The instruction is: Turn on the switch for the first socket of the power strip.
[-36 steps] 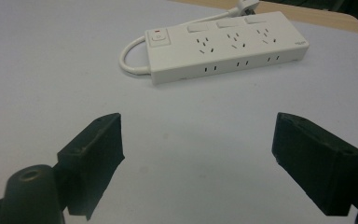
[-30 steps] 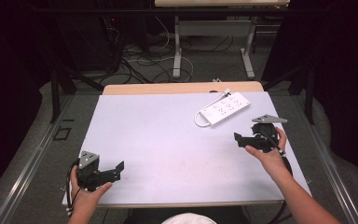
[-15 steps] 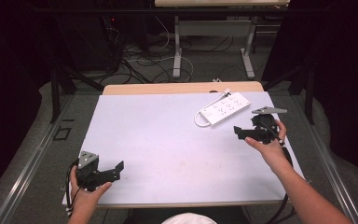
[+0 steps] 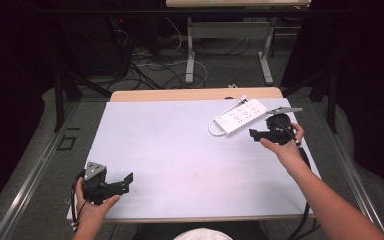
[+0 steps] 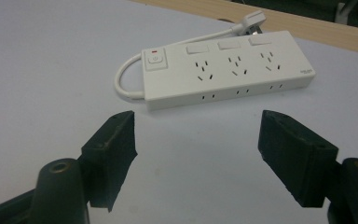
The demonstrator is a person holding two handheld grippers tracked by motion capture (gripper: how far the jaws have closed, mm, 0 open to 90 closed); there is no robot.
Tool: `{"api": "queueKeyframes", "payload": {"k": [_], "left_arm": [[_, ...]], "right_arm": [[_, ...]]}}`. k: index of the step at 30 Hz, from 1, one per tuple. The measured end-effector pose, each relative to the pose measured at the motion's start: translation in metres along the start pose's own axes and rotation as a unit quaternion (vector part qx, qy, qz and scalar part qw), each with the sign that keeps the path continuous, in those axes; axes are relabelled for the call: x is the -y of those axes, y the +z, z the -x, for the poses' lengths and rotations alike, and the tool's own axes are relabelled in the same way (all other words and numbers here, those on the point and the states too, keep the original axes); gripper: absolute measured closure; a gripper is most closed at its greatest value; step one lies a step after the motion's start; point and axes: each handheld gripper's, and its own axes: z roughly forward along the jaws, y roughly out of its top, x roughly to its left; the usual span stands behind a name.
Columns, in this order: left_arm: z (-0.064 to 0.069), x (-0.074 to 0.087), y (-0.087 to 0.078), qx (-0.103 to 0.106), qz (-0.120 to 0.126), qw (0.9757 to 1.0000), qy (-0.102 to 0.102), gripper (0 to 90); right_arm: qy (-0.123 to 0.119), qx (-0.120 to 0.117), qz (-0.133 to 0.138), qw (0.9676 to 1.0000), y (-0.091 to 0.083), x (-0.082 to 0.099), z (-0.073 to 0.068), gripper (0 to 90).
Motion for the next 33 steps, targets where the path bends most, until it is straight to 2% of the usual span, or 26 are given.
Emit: {"api": "queueKeyframes", "payload": {"k": [4,9,13,20,23,27,31,33], "left_arm": [[0.001,0.0,-0.001,0.001,0.001,1.0,0.003,1.5],[0.001,0.0,0.001,0.0,-0.002,1.0,0.006,1.5],[0.001,0.0,0.002,0.001,-0.005,1.0,0.005,1.5],[0.001,0.0,0.002,0.001,-0.006,1.0,0.006,1.5],[0.001,0.001,0.003,0.001,-0.005,1.0,0.004,1.5],[0.0,0.001,0.003,0.002,-0.004,1.0,0.001,1.5],[-0.001,0.001,0.002,0.002,-0.004,1.0,0.003,1.5],[0.0,0.001,0.002,0.003,-0.007,1.0,0.003,1.8]], "right_arm": [[0.005,-0.004,0.003,1.0,0.005,-0.007,0.005,31.6],[0.005,0.003,0.002,1.0,0.007,-0.014,0.006,33.8],[-0.006,0.002,0.008,0.9999,0.008,-0.021,0.007,36.2],[-0.015,-0.009,-0.004,0.9998,0.012,-0.035,0.007,37.5],[-0.026,-0.013,-0.012,0.9995,0.015,-0.042,0.006,37.9],[-0.046,-0.015,-0.007,0.9988,0.02,-0.052,0.004,37.6],[-0.052,-0.015,-0.004,0.9985,0.022,-0.058,0.001,37.5],[-0.055,-0.014,-0.01,0.9984,0.026,-0.063,0.0,37.5]]}}
